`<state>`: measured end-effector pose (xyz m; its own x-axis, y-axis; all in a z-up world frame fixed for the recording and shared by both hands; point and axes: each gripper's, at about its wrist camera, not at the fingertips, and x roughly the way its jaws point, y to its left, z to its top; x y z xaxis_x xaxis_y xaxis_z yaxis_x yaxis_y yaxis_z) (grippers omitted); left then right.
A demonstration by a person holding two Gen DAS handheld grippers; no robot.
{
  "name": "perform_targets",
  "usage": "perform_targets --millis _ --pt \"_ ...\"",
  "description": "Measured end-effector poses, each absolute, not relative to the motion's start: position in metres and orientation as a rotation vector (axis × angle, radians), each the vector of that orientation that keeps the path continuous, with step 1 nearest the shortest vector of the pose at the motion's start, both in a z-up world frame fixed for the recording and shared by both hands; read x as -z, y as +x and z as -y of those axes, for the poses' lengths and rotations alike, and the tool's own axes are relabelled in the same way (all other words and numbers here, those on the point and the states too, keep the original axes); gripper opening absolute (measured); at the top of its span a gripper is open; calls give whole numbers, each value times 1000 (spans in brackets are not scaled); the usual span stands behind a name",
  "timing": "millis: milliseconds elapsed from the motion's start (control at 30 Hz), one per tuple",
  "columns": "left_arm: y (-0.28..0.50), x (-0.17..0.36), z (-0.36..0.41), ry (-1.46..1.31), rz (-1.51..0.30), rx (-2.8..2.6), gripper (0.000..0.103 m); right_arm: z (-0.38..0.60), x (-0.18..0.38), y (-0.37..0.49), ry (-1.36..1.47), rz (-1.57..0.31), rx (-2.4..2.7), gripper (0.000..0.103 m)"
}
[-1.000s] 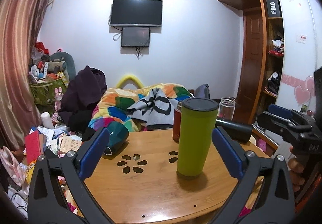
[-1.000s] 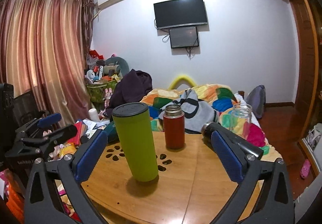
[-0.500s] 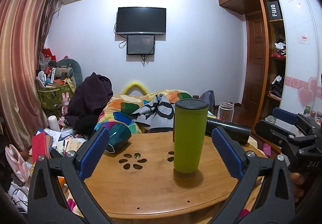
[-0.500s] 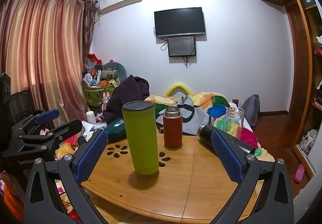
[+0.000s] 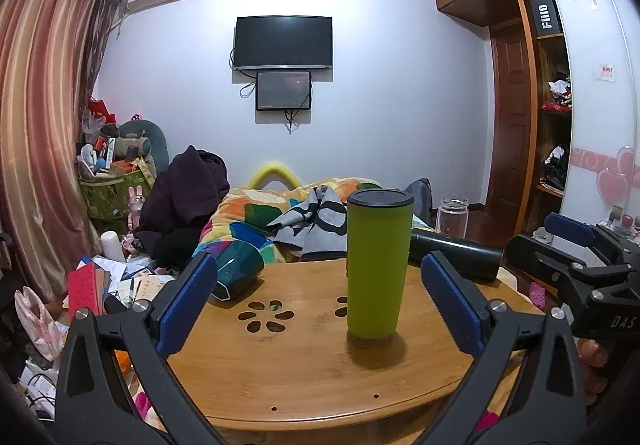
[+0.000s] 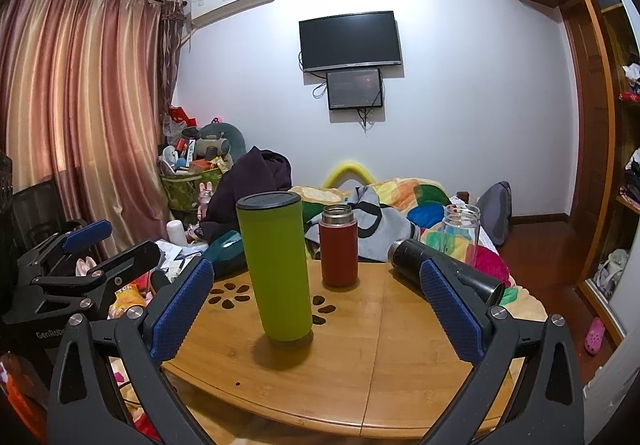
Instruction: Flip cup upside down
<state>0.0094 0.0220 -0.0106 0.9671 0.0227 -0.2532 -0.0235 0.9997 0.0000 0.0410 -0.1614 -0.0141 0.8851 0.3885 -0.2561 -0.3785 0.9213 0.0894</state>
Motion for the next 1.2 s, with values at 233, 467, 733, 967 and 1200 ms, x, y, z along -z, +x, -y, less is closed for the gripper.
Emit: perform_targets --millis 233,467,733,967,1200 --pt "8 10 -22 0 -254 -21 103 161 14 40 33 -269 -401 103" --pt "7 10 -21 1 -254 -22 103 161 14 40 35 -266 -403 103" --pt "7 10 -21 1 -254 -21 103 161 13 40 36 -266 -404 103" --pt "7 10 -21 1 -254 -21 103 161 13 39 35 -263 -406 103" --pt "7 10 -21 1 -253 -22 103 161 12 39 36 -263 -406 103"
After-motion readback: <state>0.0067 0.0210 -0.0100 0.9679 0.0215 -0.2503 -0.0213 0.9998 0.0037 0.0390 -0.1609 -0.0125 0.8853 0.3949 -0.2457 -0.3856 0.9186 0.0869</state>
